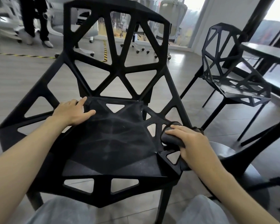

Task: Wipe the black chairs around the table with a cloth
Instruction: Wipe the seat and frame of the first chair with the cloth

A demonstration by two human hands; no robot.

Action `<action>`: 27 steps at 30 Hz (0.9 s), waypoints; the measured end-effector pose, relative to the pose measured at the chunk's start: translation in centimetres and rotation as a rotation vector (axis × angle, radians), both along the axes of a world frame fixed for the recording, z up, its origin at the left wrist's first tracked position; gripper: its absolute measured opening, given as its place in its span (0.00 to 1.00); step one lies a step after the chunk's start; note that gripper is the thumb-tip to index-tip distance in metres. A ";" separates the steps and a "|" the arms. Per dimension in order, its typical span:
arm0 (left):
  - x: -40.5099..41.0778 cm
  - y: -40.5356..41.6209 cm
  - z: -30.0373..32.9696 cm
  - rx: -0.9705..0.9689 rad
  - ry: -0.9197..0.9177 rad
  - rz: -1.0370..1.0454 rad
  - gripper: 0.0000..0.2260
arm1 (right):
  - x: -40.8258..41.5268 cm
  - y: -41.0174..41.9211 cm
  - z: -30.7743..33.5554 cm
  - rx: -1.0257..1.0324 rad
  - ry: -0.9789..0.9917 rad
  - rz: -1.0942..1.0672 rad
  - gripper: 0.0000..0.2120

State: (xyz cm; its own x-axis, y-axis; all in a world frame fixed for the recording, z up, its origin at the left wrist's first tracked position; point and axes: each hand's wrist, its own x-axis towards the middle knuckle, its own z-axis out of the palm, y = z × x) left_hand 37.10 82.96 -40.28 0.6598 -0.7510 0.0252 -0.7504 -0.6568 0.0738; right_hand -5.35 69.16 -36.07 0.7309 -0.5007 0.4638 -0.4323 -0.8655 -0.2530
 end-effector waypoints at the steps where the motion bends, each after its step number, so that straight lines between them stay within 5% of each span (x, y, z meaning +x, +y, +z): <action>1: 0.1 -0.1 0.1 0.004 0.002 0.004 0.40 | 1.0 0.0 -0.1 0.023 -0.060 0.002 0.30; 5: 0.1 -0.2 -0.3 0.031 -0.018 0.013 0.40 | 7.0 -1.1 -0.1 0.084 -0.201 0.087 0.26; 9: 0.5 -0.3 -0.4 0.053 0.002 0.008 0.36 | 11.3 -3.3 -0.5 0.135 0.138 0.079 0.27; 18: 0.3 -0.3 -0.2 0.047 0.036 0.022 0.36 | 4.5 -1.6 2.2 0.107 0.357 -0.066 0.25; 23: 0.6 -0.4 -0.3 0.074 0.036 0.008 0.36 | 8.6 -2.0 1.6 0.198 -0.081 0.069 0.26; 27: 0.6 -0.5 -0.2 0.073 0.033 0.000 0.36 | 11.6 -3.2 0.0 0.140 0.068 0.042 0.27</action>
State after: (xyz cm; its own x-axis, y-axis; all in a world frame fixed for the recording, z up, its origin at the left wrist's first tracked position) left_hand 37.70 82.47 -40.47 0.6590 -0.7503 -0.0515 -0.7486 -0.6610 0.0508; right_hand 6.20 65.99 -36.02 0.7795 -0.5256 0.3407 -0.4170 -0.8414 -0.3438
